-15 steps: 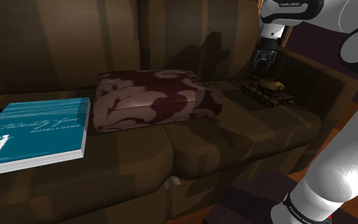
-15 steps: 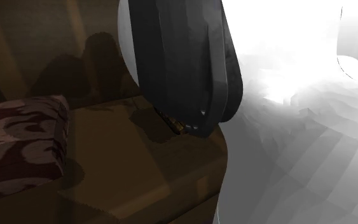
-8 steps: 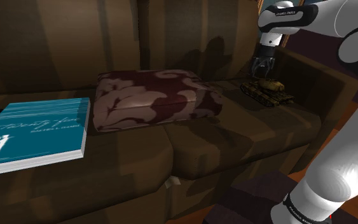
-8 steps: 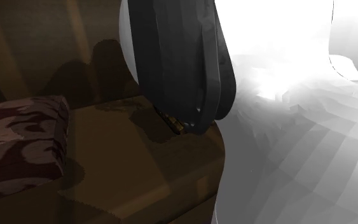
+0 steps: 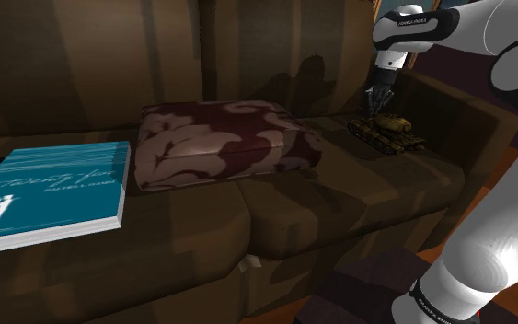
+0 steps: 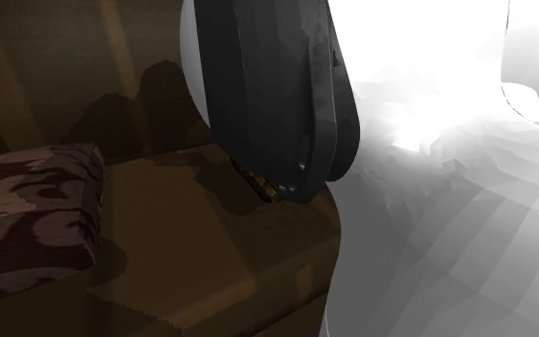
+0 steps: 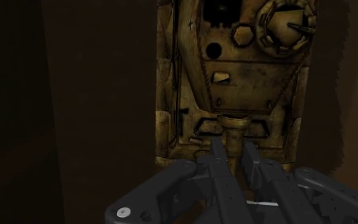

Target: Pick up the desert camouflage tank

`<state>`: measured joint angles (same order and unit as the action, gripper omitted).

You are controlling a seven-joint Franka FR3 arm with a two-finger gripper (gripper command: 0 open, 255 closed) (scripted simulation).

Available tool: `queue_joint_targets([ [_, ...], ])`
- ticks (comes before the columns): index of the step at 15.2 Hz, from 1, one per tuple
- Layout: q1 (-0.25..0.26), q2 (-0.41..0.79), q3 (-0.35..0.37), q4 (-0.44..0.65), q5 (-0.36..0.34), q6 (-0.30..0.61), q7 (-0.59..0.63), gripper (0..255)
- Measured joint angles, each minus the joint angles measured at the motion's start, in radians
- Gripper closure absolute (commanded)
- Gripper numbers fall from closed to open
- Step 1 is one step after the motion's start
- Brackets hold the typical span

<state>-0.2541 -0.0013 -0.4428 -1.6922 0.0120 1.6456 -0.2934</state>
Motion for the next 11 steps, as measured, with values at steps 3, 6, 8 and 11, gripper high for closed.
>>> queue_joint_targets([
  [3,0.000,0.000,0.000,0.000,0.000,0.000,0.000,255],
  [6,-0.001,0.005,-0.001,0.021,0.002,-0.018,-0.002,255],
  [8,-0.003,0.012,-0.003,0.054,0.005,-0.045,-0.005,255],
  [11,-0.005,0.023,-0.004,0.103,0.009,-0.084,-0.008,255],
])
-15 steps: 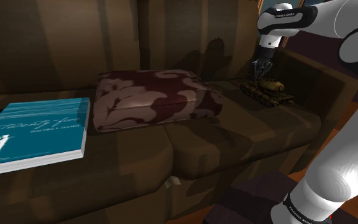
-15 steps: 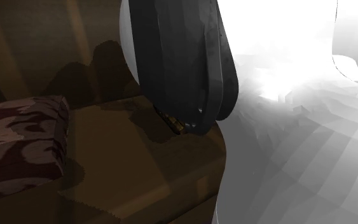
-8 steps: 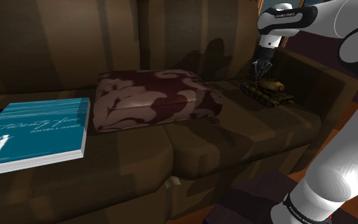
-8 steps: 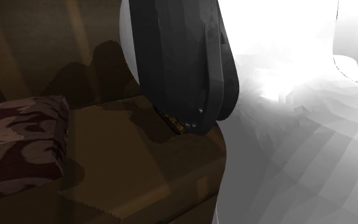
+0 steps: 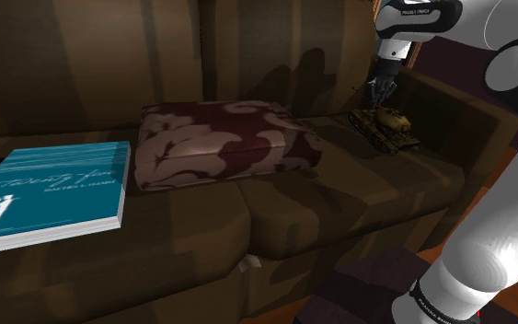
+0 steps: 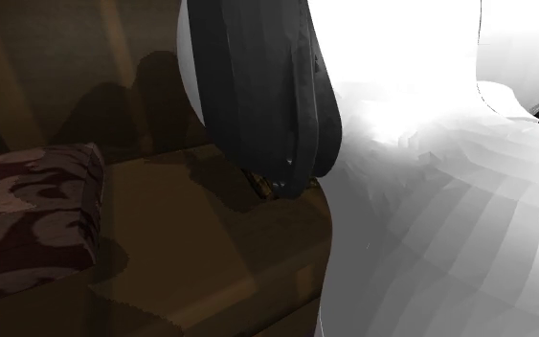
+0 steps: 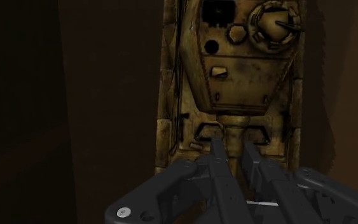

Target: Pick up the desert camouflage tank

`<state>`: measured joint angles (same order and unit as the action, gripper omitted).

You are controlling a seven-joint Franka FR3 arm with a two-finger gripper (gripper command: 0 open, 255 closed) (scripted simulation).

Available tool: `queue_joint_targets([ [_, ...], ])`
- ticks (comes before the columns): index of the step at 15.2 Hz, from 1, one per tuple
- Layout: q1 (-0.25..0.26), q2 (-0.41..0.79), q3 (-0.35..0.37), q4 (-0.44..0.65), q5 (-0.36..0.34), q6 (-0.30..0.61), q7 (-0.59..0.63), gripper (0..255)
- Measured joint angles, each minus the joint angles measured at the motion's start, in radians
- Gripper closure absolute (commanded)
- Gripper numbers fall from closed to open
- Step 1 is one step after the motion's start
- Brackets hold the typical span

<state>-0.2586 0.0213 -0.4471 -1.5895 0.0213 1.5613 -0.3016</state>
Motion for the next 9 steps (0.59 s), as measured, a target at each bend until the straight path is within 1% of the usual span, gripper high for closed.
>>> queue_joint_targets([
  [9,-0.006,0.035,-0.005,0.154,0.015,-0.123,-0.007,255],
])
